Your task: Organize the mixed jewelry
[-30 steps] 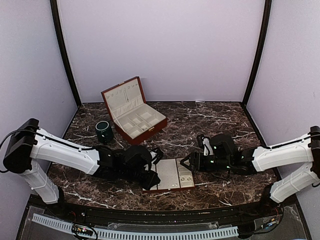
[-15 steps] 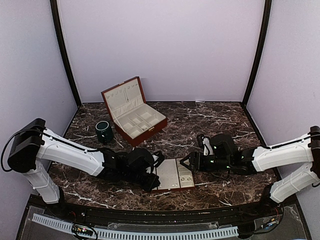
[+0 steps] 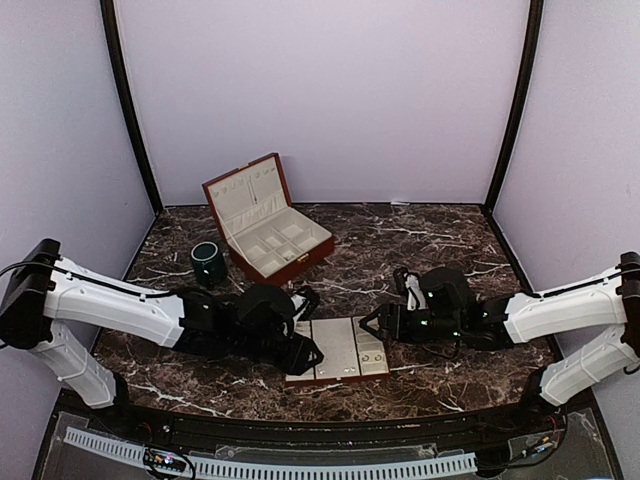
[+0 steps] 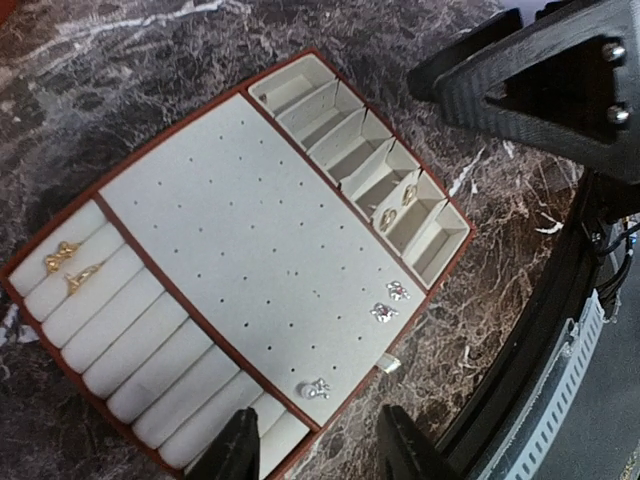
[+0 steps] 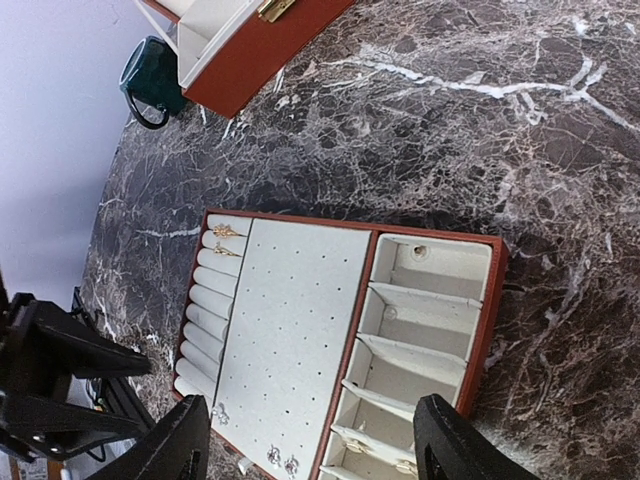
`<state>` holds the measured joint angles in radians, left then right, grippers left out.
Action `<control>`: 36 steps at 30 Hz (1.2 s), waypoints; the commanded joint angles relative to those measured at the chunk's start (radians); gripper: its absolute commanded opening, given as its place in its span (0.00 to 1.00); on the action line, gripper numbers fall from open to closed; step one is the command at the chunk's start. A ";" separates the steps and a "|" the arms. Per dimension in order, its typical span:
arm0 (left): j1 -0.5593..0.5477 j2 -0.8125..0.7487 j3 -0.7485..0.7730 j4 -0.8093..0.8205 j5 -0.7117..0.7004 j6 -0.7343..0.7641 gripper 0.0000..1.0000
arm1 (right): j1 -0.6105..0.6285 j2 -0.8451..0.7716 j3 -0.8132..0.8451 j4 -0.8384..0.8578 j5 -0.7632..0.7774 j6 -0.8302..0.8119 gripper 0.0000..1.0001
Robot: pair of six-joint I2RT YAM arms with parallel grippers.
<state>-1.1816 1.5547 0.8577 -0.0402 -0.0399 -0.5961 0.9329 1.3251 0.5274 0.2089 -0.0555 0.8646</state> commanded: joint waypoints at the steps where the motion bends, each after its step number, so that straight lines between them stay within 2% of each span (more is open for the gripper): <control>1: 0.001 -0.129 -0.062 -0.098 -0.057 -0.082 0.46 | -0.003 -0.006 0.030 0.013 0.013 -0.024 0.71; 9: 0.056 -0.285 -0.233 -0.237 -0.036 -0.248 0.49 | 0.001 -0.005 0.036 0.003 0.014 -0.045 0.71; 14: 0.172 -0.408 -0.306 -0.262 0.022 -0.242 0.50 | 0.093 0.036 0.179 -0.152 0.113 -0.178 0.70; 18: 0.312 -0.515 -0.299 -0.298 0.068 -0.146 0.55 | 0.189 0.143 0.337 -0.247 0.171 -0.279 0.68; 22: 0.544 -0.572 -0.294 -0.316 0.189 0.009 0.61 | 0.274 0.296 0.490 -0.267 0.169 -0.330 0.64; 24: 0.675 -0.574 -0.288 -0.306 0.268 0.076 0.62 | 0.310 0.387 0.588 -0.300 0.162 -0.356 0.61; 28: 0.852 -0.531 -0.241 -0.297 0.445 0.198 0.65 | 0.371 0.542 0.786 -0.351 0.155 -0.409 0.59; 32: 0.956 -0.470 -0.156 -0.324 0.502 0.325 0.66 | 0.408 0.676 0.944 -0.388 0.140 -0.440 0.58; 36: 0.974 -0.443 -0.083 -0.360 0.414 0.444 0.67 | 0.433 0.807 1.096 -0.446 0.146 -0.470 0.57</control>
<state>-0.2249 1.1027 0.7036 -0.3542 0.3813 -0.3279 1.3434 2.0411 1.5021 -0.1703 0.0837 0.4492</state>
